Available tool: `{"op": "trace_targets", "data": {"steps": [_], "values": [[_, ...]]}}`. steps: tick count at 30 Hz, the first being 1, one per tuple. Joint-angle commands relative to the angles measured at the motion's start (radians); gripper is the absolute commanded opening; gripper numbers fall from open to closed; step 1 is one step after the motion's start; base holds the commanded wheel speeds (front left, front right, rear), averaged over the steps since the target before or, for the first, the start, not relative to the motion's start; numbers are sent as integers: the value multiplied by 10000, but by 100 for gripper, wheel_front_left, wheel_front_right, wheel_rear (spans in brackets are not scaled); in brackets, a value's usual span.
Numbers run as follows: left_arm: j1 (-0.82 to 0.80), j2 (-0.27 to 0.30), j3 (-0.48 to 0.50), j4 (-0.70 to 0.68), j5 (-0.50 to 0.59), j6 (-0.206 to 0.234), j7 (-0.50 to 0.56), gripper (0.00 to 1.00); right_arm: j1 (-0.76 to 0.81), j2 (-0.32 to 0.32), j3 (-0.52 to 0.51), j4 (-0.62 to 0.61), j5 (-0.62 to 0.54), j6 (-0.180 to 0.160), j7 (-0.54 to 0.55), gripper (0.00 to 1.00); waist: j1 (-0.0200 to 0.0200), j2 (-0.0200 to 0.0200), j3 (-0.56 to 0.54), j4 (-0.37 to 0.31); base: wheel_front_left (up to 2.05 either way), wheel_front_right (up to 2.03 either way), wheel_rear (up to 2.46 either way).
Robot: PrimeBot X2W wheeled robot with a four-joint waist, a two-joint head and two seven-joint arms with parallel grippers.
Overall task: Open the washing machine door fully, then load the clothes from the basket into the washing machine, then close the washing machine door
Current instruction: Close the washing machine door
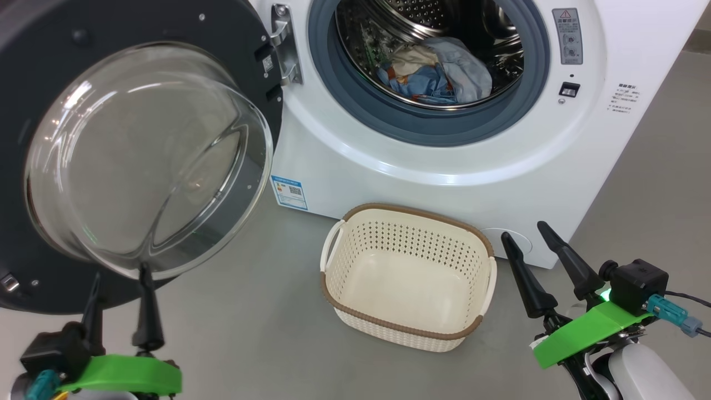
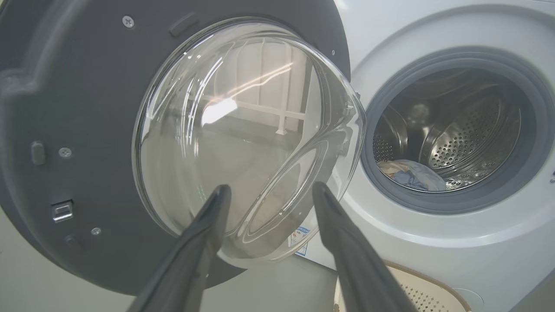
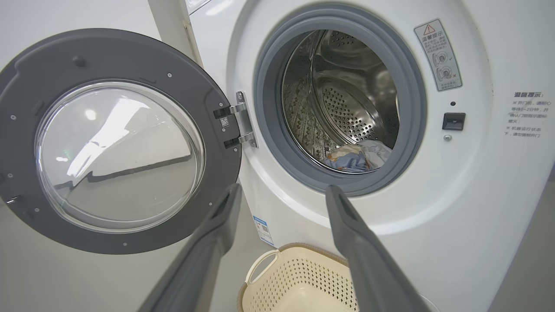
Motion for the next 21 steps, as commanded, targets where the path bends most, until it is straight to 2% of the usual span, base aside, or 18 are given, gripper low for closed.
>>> {"op": "trace_targets", "data": {"steps": [1, 2, 3, 10, 15, 21], "values": [[-182, 397, 435, -362, -11, -73, -55, 28, -40, -49, 172, -229, 83, 16, -46, 100, 0, -1, -18, 36, 0, 0, 0], [-237, 475, 475, -416, -49, -93, -53, 6, -33, -49, 168, -230, 82, 16, -46, 100, 0, -1, -27, 51, 0, 0, 0], [-303, 571, 523, -489, -86, -114, -42, 0, -25, -51, 164, -231, 80, 16, -46, 100, 0, -1, -35, 67, 0, 0, 0], [-929, 1128, 1099, -1314, -862, -259, 283, 0, 55, -83, 129, -238, 75, 16, -46, 100, 0, -1, -113, 150, 0, 0, 0], [-1703, 1910, 1849, -2168, -1714, -341, 885, 0, 117, -111, 131, -253, 77, 16, -46, 100, 0, -1, -158, 192, 0, 0, 0], [-3139, 2793, 2931, -2043, -3499, -428, 1740, 0, 160, -173, 180, -273, 74, 16, -46, 100, 0, -1, -116, 209, 0, 0, 0]]}}
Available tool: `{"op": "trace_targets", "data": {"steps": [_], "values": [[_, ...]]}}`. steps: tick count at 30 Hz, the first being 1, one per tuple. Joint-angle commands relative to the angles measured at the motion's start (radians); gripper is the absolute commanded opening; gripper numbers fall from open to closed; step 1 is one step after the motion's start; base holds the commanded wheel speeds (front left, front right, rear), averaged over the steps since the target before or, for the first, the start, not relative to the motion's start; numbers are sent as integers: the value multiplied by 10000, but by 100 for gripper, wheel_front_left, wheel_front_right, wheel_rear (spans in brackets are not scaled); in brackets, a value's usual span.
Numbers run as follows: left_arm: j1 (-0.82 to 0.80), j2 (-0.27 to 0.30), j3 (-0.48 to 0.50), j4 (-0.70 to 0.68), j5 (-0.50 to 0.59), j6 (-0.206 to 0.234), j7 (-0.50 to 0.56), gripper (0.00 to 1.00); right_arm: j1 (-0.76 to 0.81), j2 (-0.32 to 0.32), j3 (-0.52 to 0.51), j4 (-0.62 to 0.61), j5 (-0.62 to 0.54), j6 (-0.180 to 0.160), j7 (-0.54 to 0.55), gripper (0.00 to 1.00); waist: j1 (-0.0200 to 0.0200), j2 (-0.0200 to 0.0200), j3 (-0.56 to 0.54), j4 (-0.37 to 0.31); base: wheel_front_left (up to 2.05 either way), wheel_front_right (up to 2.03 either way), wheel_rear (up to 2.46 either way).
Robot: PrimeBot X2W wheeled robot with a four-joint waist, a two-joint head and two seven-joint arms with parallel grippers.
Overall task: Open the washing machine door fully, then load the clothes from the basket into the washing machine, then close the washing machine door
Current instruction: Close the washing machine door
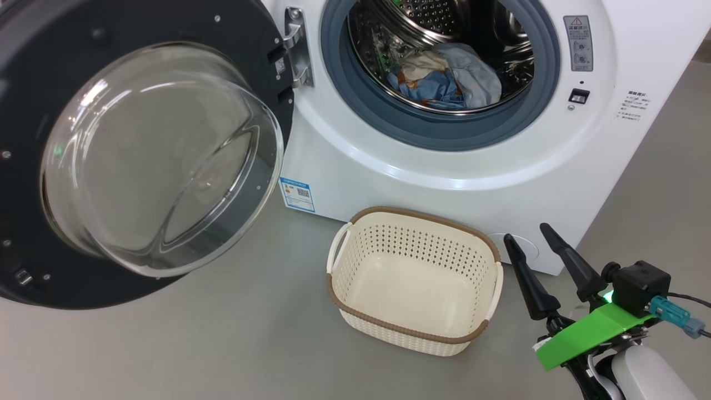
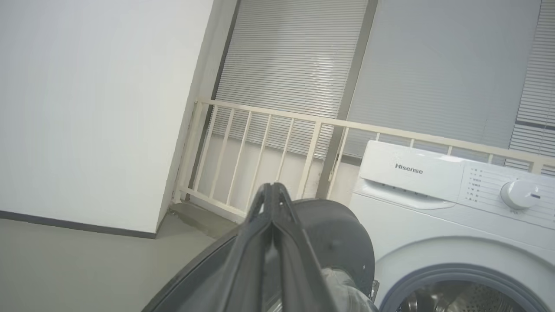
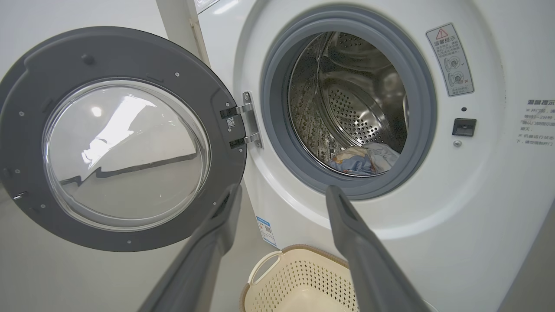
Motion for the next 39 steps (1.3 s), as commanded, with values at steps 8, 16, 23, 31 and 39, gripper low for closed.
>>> {"op": "trace_targets", "data": {"steps": [8, 16, 23, 31, 39], "values": [[-2333, 1405, 1811, 2903, -3195, 44, 2091, 0, -13, -231, 363, -221, 90, 16, -46, 100, 0, 0, 141, -257, 0, 0, 0], [-3379, 2386, 2655, 6019, -4493, 110, 3139, 0, -86, -408, 462, -174, 91, 16, -46, 100, 0, 0, 341, -701, 0, 0, 0], [-3717, 2908, 2894, 7976, -4969, -7, 3583, 0, -201, -580, 574, -184, 87, 16, -46, 100, 0, 0, 562, -1048, 0, 0, 0], [-4022, 3190, 3050, 9247, -5357, -123, 3737, 0, -276, -740, 569, -192, 100, 16, -46, 100, 0, 0, 757, -1259, 0, 0, 0], [-4228, 3367, 2812, 10164, -5528, -173, 4355, 0, -328, -740, 564, -232, 70, 16, -46, 100, 0, 0, 920, -1321, 0, 0, 0]]}}
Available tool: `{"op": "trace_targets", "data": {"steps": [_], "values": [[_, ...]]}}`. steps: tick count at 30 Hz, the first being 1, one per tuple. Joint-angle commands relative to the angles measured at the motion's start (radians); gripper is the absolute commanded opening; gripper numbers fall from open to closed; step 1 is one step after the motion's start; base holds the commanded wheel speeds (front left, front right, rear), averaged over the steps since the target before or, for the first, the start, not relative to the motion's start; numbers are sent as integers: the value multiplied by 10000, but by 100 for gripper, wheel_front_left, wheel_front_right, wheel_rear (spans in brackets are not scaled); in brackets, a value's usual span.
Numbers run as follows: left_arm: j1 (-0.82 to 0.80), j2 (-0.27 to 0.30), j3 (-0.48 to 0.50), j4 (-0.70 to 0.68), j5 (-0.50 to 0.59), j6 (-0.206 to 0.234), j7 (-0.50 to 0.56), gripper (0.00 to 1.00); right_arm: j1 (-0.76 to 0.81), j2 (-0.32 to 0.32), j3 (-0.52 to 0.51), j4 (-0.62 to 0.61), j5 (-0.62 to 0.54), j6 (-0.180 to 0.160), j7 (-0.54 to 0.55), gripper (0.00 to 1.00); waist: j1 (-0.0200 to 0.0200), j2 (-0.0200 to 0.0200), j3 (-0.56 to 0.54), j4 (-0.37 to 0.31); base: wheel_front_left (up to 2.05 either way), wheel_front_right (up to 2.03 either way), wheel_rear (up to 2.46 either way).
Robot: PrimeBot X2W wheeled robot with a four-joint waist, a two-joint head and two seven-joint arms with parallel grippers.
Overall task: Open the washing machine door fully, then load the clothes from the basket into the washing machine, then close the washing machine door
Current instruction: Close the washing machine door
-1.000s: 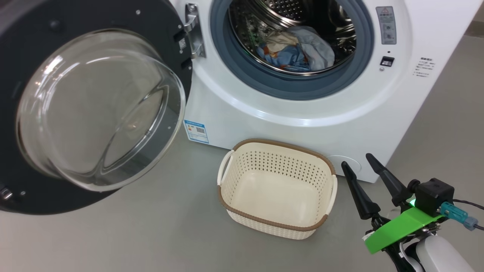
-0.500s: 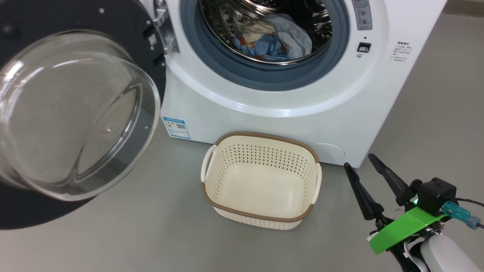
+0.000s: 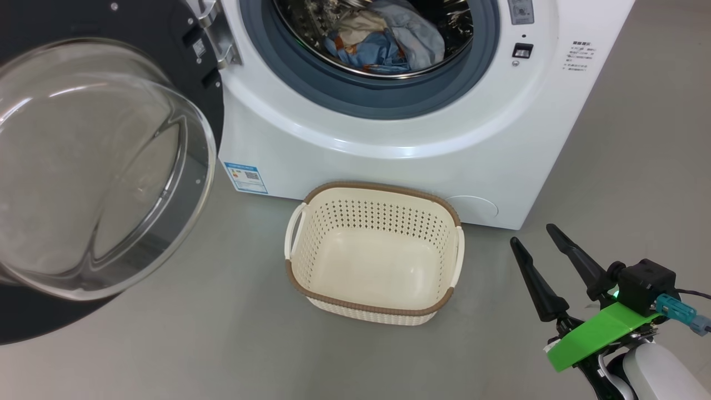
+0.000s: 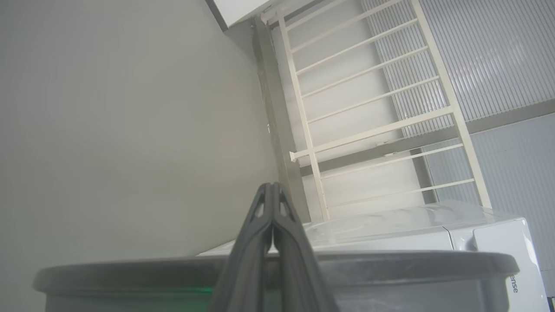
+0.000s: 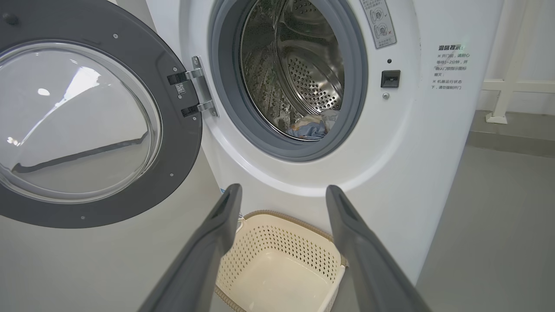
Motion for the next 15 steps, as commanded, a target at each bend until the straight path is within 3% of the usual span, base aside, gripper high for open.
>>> {"op": "trace_targets", "data": {"steps": [1, 15], "values": [[-236, 675, -10, -184, -129, -89, 235, 0, -257, -90, 169, -254, 66, 16, -46, 100, 0, -1, 2, 26, 0, 0, 0], [943, 218, -1133, -1482, -958, -100, 3593, 0, 91, 386, -18, -299, 80, 16, -46, 100, 0, -1, -718, 512, 0, 0, 0]]}}
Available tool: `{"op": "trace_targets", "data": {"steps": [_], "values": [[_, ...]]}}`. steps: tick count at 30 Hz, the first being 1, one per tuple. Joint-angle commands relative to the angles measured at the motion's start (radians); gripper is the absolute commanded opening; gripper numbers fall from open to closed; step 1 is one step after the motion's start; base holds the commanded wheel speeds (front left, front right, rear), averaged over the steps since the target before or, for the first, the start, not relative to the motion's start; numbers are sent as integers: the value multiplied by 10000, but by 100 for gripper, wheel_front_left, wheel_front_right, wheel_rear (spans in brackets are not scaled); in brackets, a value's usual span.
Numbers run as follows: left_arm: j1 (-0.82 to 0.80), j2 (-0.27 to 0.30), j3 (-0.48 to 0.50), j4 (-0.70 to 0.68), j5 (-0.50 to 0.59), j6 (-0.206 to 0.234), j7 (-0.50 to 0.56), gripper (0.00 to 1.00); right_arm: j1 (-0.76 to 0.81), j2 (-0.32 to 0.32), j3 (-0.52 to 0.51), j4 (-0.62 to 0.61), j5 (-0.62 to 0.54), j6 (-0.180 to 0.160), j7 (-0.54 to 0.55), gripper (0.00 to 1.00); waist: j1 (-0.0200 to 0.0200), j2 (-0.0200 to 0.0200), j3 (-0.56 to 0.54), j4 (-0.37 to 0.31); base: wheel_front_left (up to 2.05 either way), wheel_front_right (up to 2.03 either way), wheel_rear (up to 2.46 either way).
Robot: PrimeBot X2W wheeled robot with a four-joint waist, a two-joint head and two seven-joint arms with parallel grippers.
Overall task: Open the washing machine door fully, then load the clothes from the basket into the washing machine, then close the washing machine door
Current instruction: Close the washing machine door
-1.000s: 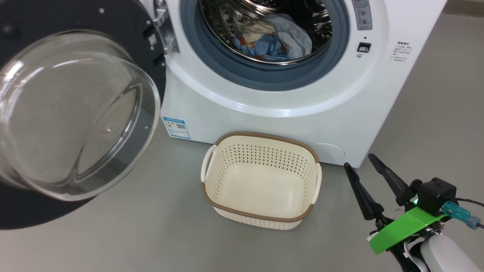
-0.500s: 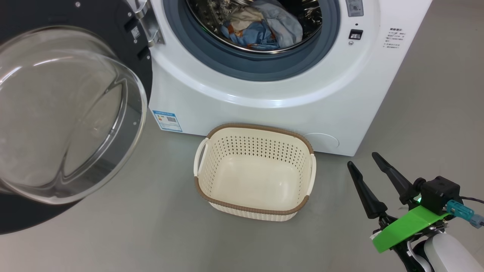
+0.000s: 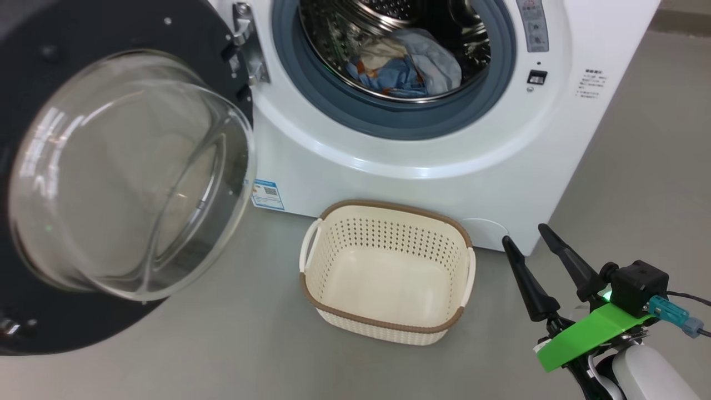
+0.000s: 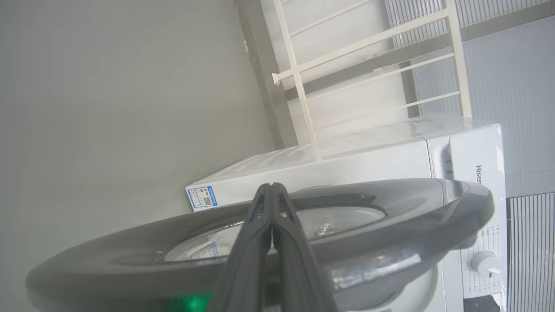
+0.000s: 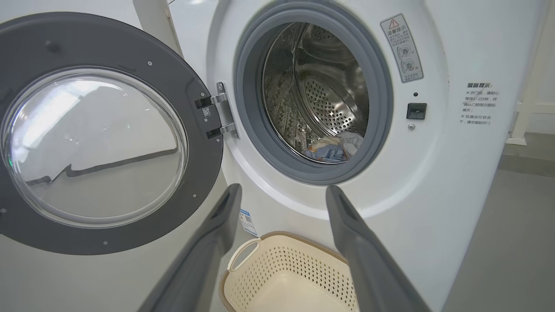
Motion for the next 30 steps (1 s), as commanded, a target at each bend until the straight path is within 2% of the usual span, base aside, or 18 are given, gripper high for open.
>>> {"op": "trace_targets", "data": {"steps": [1, 7, 15, 18, 23, 30], "values": [[357, 286, -22, -436, -212, -69, 572, 0, 99, 42, 86, -252, 83, 16, -46, 100, 0, 0, -195, 187, 0, 0, 0], [994, -105, -314, -1448, -705, -70, 1868, 0, 326, 227, -52, -232, 84, 16, -46, 100, 0, 0, -451, 455, 0, 0, 0], [2041, -659, -804, -3791, -1282, 68, 3754, 0, 515, 462, -165, -282, 84, 16, -46, 100, 0, 0, -698, 657, 0, 0, 0], [2286, -858, -838, -4498, -1509, 293, 4112, 0, 588, 493, -182, -276, 80, 16, -46, 100, 0, 0, -728, 669, 0, 0, 0], [2896, -1394, -1070, -6357, -1892, 952, 4791, 0, 568, 599, -171, -285, 64, 16, -46, 100, 0, 0, -711, 595, 0, 0, 0], [3563, -2163, -1694, -8687, -2096, 1700, 5330, 0, 507, 641, -203, -307, 87, 16, -46, 100, 0, 0, -671, 189, 0, 0, 0]]}}
